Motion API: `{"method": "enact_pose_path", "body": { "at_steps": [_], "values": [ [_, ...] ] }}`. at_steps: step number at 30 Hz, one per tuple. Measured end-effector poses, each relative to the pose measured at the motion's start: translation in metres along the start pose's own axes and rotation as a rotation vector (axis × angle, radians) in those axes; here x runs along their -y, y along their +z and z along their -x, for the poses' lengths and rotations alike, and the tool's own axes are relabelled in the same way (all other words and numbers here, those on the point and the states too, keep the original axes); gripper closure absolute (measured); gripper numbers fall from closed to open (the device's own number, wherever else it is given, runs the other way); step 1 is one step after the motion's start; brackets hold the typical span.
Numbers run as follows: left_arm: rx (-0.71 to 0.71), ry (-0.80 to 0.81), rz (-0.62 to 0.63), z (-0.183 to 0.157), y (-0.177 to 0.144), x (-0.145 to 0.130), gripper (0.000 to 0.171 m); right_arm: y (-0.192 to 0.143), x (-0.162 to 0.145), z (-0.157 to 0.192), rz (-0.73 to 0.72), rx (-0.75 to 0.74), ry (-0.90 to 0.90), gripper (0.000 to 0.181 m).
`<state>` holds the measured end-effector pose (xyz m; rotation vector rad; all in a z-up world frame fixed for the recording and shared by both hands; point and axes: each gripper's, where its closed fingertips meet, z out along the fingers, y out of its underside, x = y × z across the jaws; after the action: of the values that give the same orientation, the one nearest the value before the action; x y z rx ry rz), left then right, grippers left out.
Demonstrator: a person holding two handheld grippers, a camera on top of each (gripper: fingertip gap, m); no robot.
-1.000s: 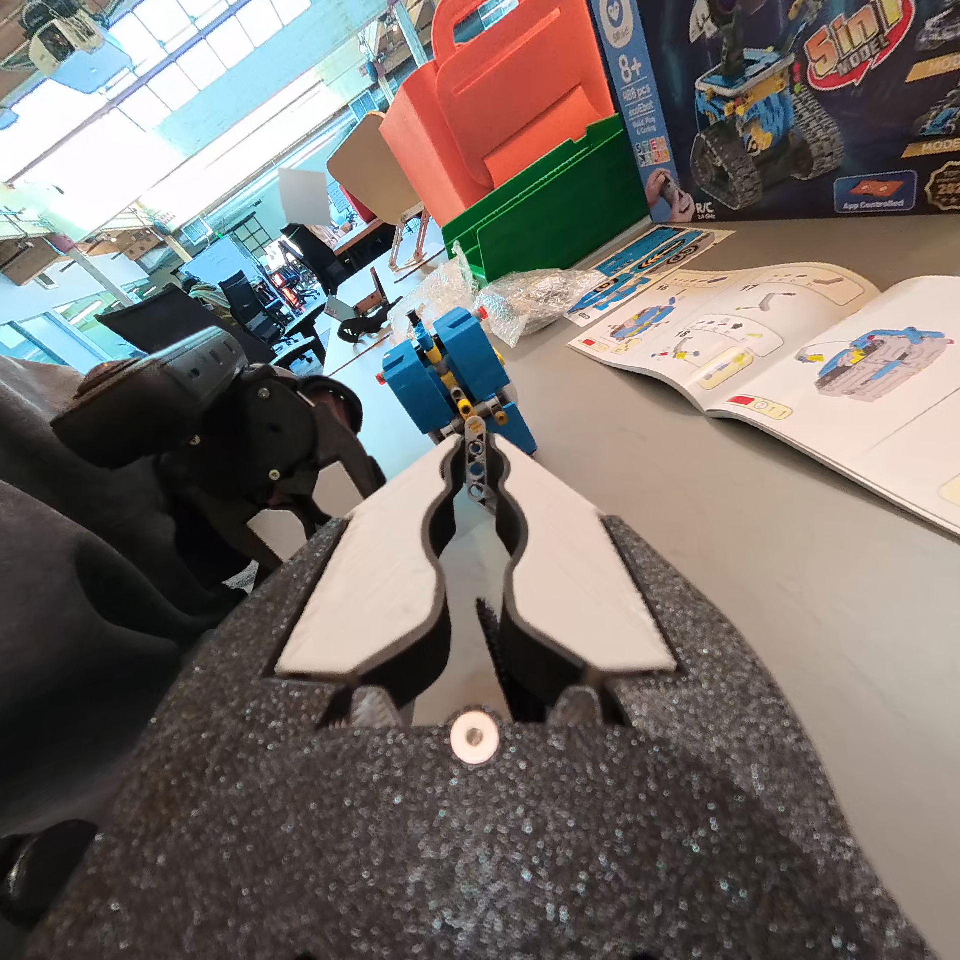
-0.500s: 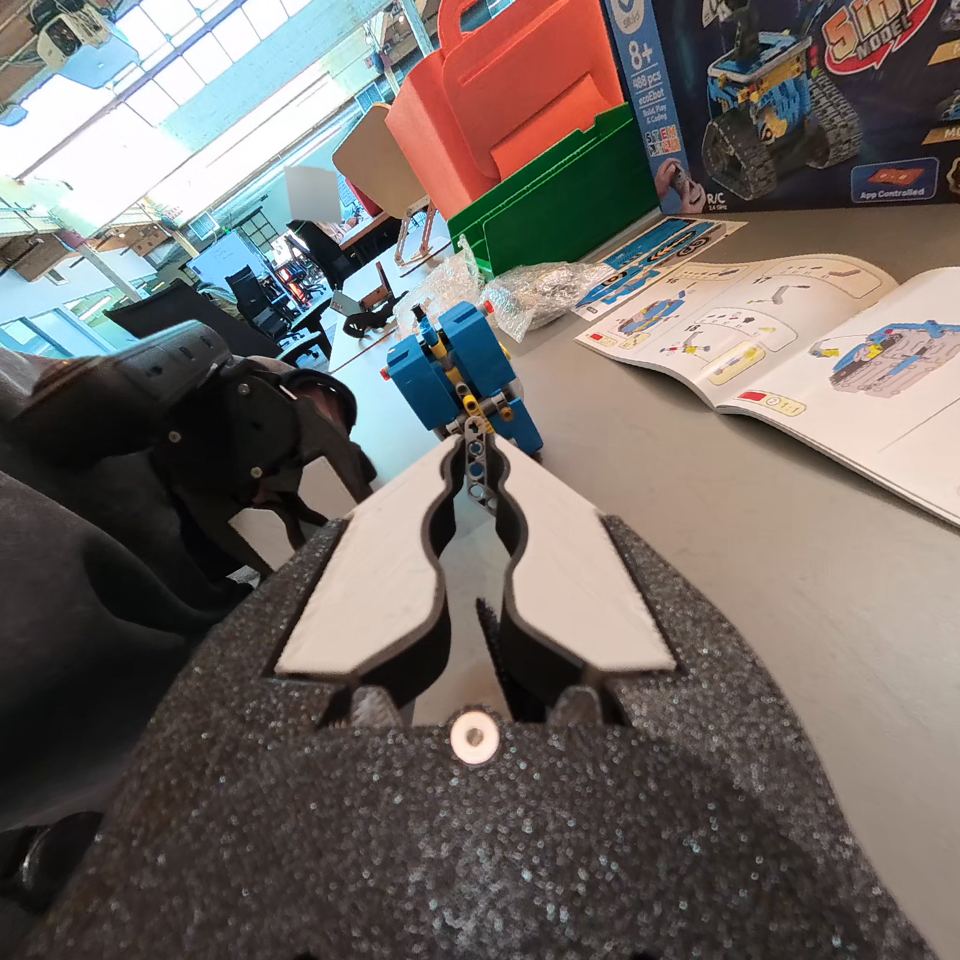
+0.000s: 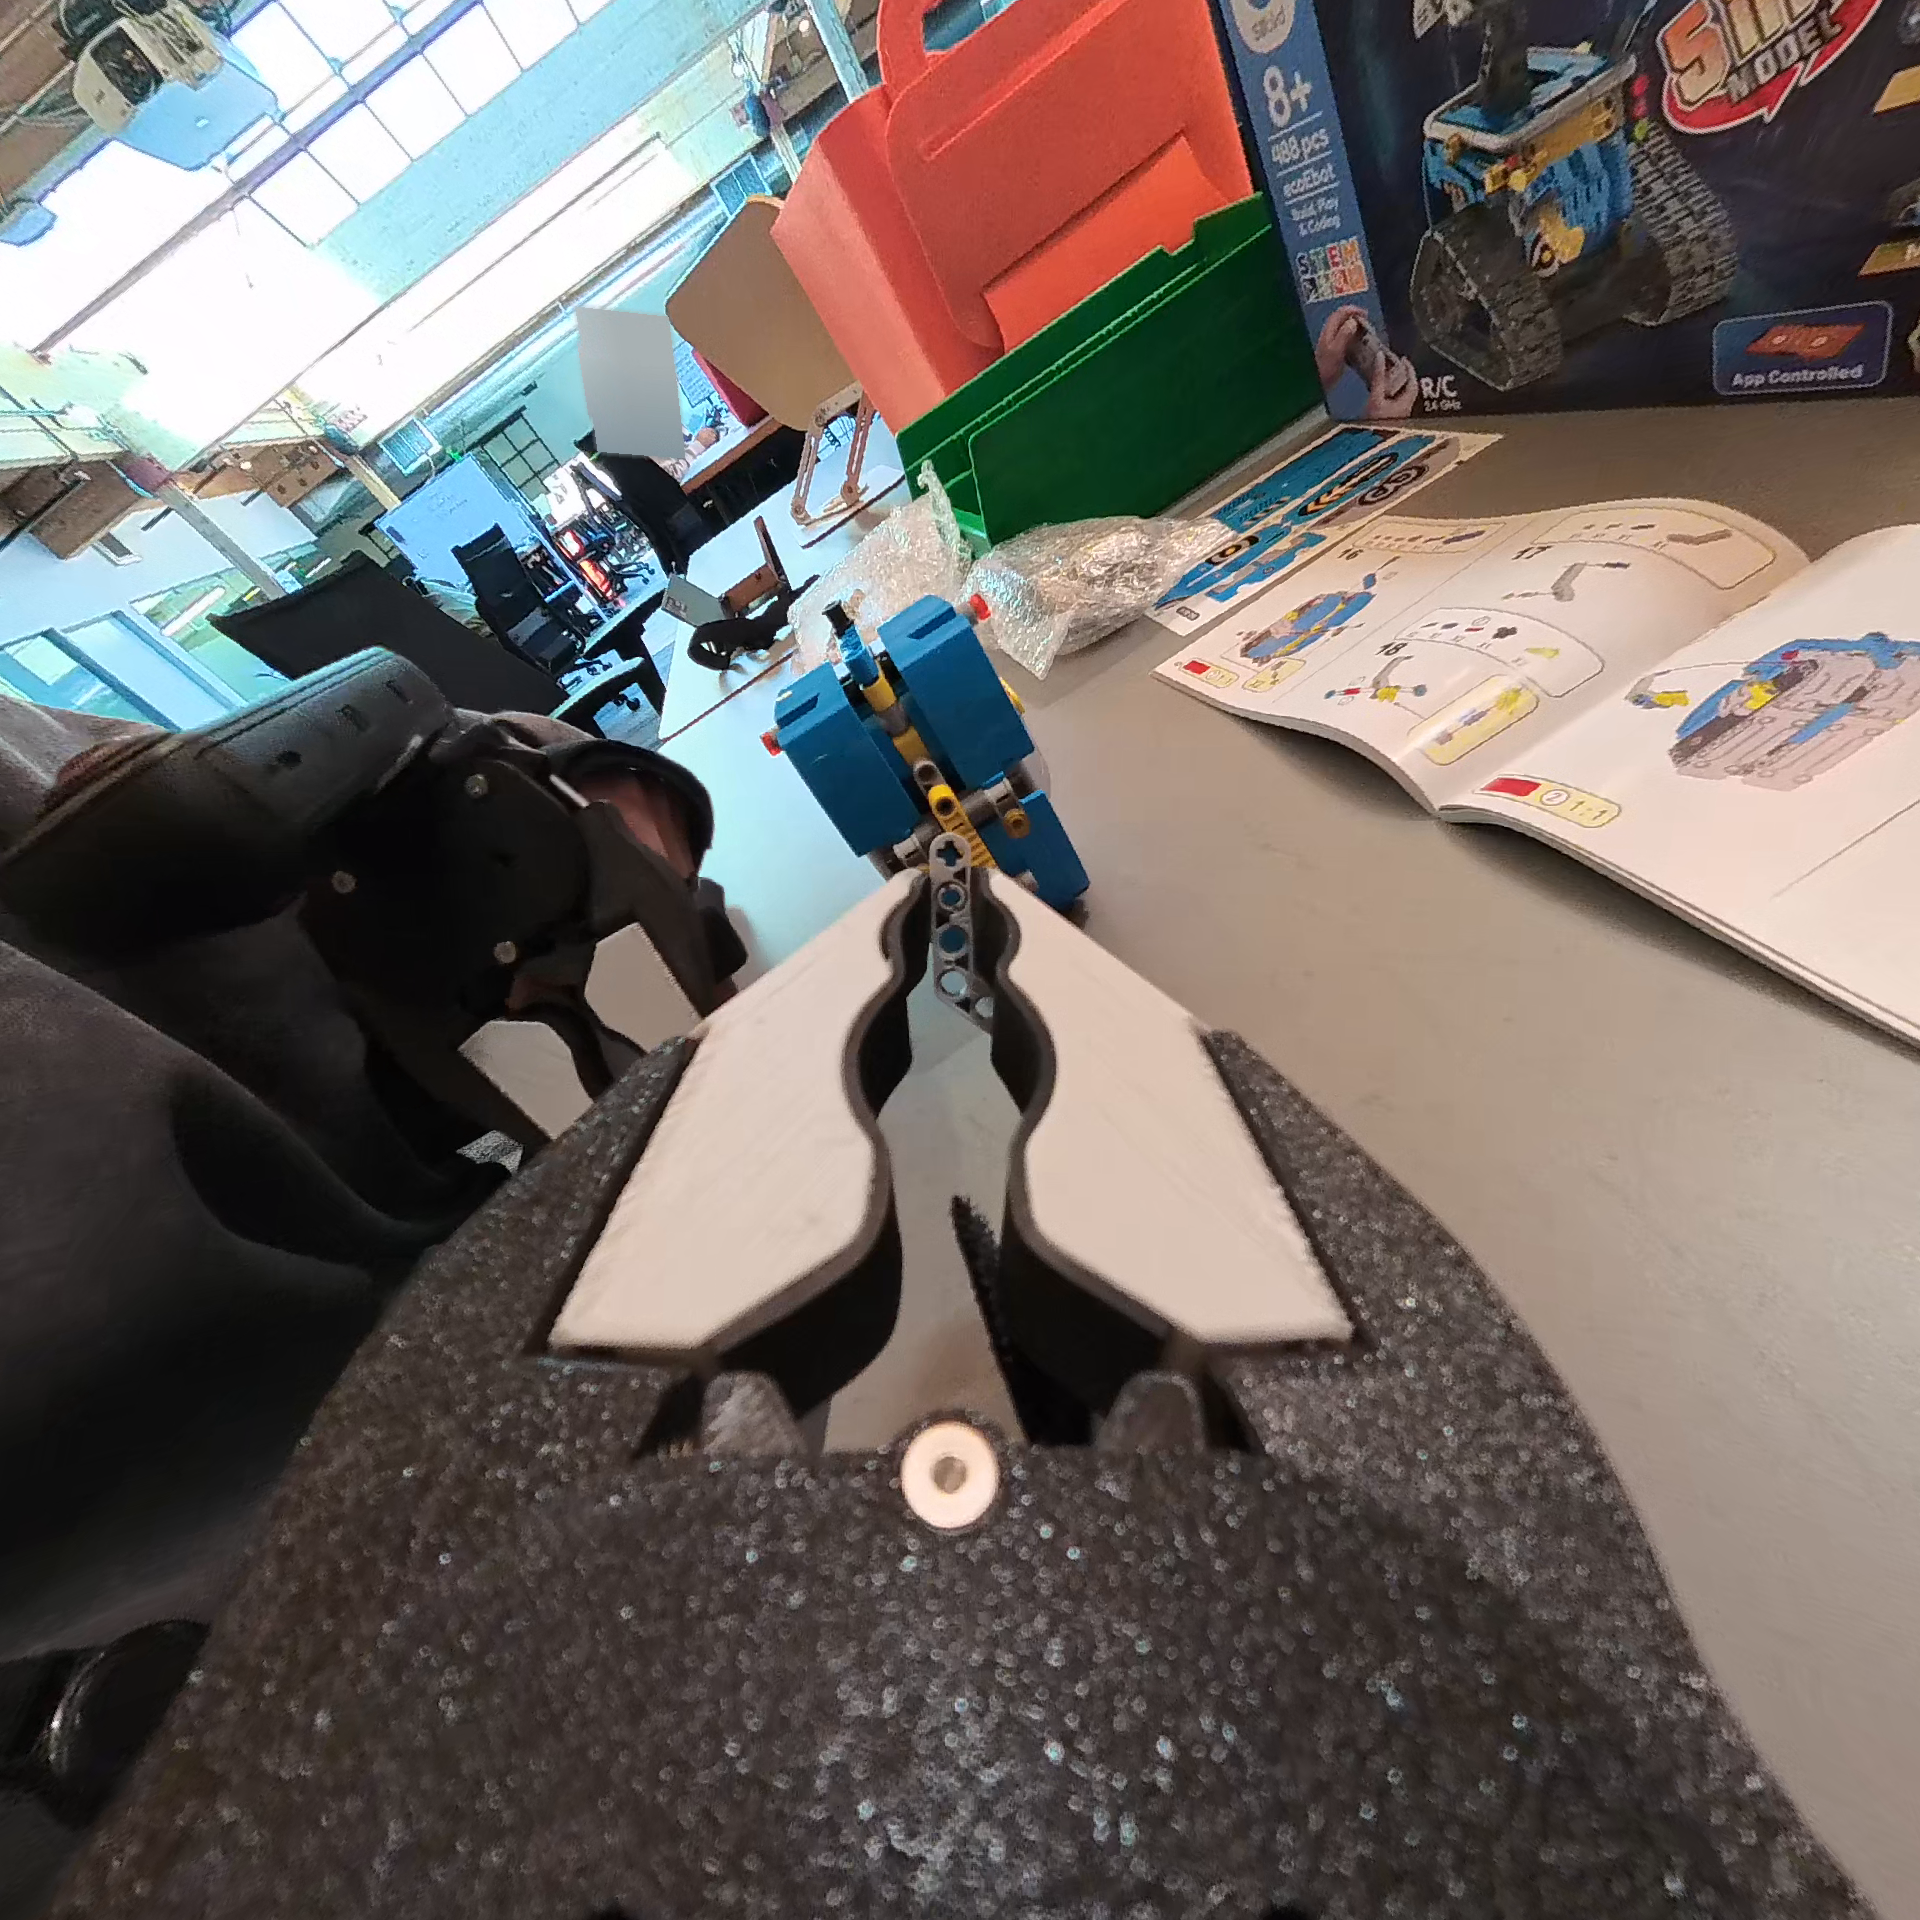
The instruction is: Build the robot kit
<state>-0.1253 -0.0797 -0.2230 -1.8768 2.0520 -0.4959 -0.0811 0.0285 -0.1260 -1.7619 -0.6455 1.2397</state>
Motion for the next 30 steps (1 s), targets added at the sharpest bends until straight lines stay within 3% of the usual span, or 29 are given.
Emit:
{"method": "enact_pose_path", "body": {
  "at_steps": [10,30],
  "values": [
    [0.041,-0.025,-0.004,0.015,0.000,-0.005,0.171,0.001,-0.001,0.001,0.005,0.004,0.002,0.174],
    [-0.004,-0.042,-0.011,0.008,0.005,-0.007,0.165,0.002,-0.003,0.001,0.016,0.012,0.007,0.174]
  ]
}}
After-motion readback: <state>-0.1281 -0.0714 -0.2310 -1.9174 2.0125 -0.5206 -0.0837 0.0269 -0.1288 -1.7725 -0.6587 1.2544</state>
